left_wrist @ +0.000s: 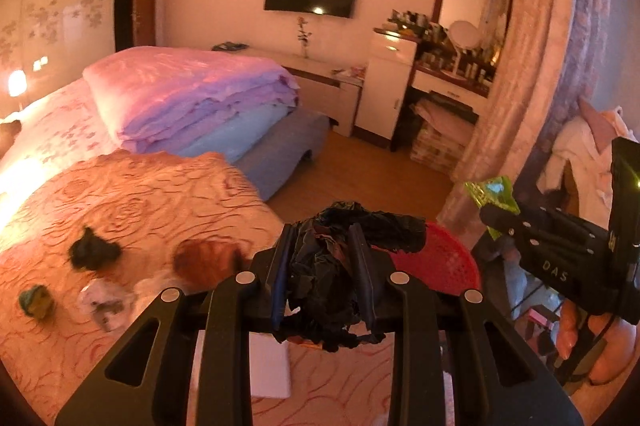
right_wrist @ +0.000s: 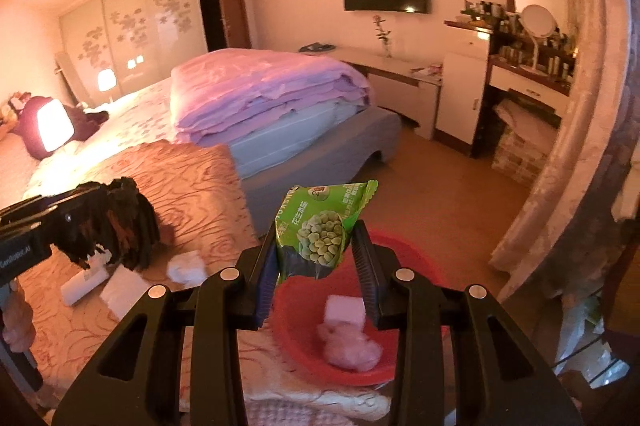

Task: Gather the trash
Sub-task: 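Open both tools over the red basket to drop the bags inside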

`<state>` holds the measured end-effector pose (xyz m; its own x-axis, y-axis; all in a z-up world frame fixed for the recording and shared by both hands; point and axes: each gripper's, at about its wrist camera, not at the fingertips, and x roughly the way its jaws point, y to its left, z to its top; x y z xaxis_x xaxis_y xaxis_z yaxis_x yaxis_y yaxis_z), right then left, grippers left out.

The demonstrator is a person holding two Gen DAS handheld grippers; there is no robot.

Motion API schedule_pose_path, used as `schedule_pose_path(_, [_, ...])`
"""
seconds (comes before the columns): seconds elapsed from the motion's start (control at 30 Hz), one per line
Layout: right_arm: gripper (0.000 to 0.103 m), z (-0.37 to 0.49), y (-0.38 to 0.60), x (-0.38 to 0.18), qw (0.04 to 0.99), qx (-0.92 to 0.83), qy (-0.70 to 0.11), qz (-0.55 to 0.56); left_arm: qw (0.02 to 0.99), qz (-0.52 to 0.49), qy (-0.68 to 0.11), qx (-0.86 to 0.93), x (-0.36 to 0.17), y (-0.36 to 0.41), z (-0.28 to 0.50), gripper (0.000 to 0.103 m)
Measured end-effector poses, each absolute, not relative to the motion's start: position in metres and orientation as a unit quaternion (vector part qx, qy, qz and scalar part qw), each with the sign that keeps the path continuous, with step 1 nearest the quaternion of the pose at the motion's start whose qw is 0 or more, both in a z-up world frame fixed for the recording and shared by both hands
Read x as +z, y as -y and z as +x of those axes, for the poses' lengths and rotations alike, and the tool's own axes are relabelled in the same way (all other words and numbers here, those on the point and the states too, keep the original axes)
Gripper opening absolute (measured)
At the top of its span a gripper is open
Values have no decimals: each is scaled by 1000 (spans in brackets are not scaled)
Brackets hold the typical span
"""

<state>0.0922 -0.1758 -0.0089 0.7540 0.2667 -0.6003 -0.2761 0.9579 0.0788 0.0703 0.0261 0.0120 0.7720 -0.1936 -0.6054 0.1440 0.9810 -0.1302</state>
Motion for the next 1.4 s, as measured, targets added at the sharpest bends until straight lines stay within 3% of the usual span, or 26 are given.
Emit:
schedule_pose_path(0.9, [36,134,248,-83,914,75,-394,60,883,10,-440,-162,-70,88,150,30])
schedule_pose_path(1.1, [48,136,245,-90,910,78,-402,60,885,13,-437,-158,-74,87,148,65])
schedule_pose_path(1.2, [54,136,245,-90,910,76,-402,62,888,7,-433,-151,-71,80,146,68])
schedule_pose_path(1.4, [56,134,243,-87,913,72,-396,61,895,-4,-425,-139,-63,66,138,70])
